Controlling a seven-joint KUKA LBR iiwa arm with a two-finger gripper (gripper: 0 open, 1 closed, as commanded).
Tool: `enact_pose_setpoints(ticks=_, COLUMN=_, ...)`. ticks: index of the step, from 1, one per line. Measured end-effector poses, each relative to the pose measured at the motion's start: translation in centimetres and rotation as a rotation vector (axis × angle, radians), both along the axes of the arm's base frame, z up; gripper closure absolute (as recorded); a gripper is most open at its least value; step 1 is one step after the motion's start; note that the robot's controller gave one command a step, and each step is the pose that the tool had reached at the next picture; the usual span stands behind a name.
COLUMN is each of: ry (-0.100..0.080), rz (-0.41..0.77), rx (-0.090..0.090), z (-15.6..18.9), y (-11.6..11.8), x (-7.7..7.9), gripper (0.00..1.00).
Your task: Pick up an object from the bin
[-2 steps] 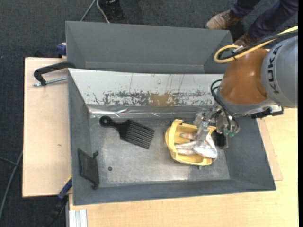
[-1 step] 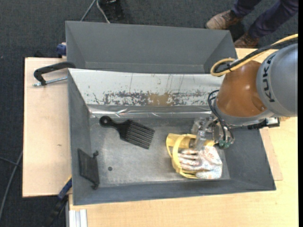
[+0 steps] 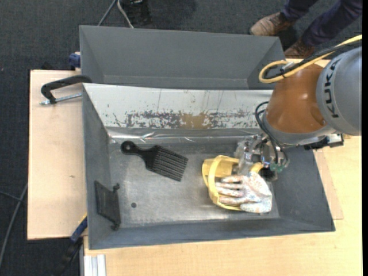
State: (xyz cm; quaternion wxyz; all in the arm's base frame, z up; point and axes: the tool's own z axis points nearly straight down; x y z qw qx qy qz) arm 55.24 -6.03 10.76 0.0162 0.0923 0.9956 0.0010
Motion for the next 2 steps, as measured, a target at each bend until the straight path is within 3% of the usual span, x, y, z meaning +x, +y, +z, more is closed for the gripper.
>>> enact_pose_setpoints(ticks=1, ry=0.006, rz=0.022, rx=0.0, z=1.6, y=0.2, x=0.2, gripper=1.0)
enact_pose_setpoints(ticks=2, ry=-0.01, rz=-0.008, rx=0.0, z=3.2, y=0.0, x=0.6, gripper=1.0)
